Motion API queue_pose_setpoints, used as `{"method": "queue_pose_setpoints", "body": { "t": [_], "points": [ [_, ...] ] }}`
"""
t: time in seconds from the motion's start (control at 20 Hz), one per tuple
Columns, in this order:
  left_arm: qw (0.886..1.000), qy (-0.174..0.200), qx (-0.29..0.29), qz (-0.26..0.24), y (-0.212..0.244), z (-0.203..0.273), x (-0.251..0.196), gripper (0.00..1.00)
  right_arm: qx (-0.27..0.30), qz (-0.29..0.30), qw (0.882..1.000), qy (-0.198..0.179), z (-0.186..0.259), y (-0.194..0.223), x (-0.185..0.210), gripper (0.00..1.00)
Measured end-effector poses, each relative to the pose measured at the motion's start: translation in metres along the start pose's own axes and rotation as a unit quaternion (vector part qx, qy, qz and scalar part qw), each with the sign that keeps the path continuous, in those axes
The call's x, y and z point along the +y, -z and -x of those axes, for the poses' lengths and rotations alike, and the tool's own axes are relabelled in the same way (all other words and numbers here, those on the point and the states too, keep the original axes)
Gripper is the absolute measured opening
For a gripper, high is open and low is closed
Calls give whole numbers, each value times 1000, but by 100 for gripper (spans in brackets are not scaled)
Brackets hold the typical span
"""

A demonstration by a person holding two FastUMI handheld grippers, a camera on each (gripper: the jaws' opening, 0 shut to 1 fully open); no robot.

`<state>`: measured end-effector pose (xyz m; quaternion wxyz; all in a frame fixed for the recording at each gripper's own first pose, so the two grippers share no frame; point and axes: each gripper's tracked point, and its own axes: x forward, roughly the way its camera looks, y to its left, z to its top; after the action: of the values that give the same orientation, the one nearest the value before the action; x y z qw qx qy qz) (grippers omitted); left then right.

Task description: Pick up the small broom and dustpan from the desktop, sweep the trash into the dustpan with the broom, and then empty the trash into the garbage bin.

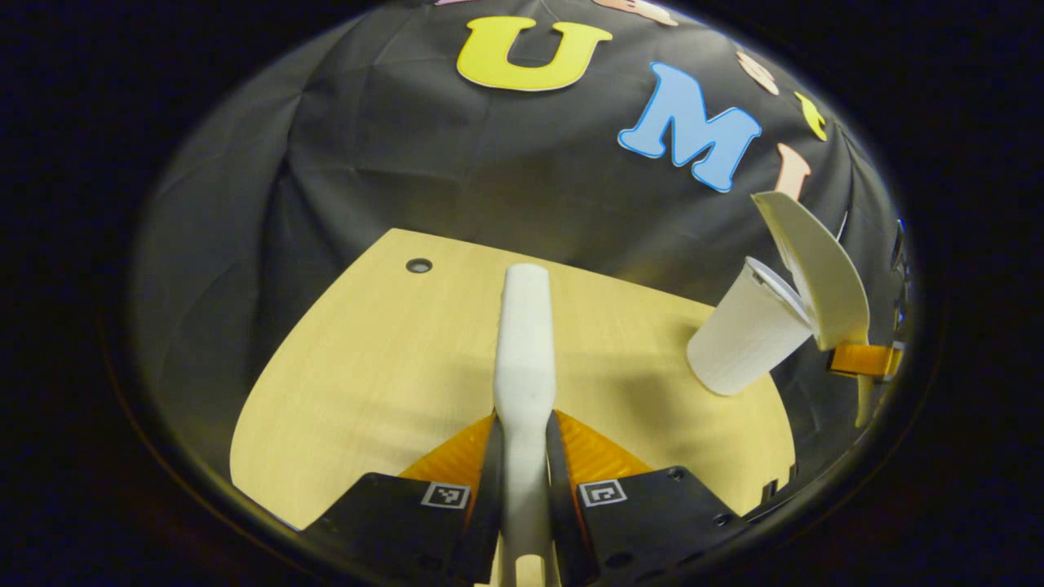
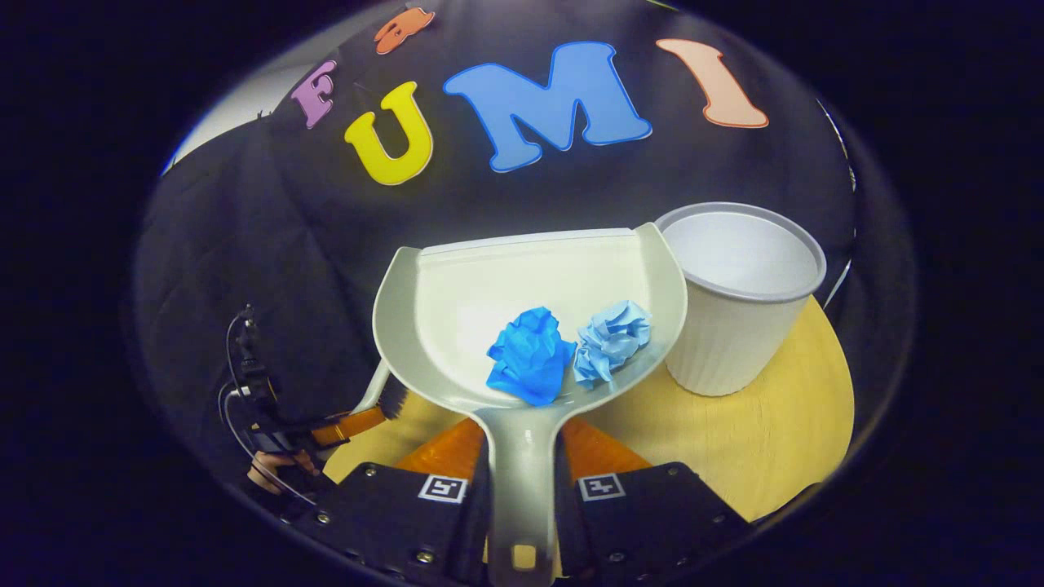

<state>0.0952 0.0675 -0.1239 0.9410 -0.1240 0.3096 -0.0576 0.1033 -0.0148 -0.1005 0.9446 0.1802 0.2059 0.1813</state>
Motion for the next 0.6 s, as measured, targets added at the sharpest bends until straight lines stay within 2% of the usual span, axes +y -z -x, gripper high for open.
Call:
{"method": "queue_pose_setpoints", "body": {
  "t": [0.1,0.25,0.5,0.6],
  "points": [
    [1000,-1,-4,3,-2,4,2,33,-22,-37,999,-13,2,-24,-4,35],
    [1000,-5,-7,3,-3,8,1,33,-55,-113,991,-44,3,-56,-6,35],
    [1000,-8,-8,0,-2,13,-5,32,-94,-210,971,-65,7,-78,-31,35],
    [1000,-6,-10,2,-3,17,-8,32,-104,-257,958,-77,10,-81,-41,35]
  ]
}}
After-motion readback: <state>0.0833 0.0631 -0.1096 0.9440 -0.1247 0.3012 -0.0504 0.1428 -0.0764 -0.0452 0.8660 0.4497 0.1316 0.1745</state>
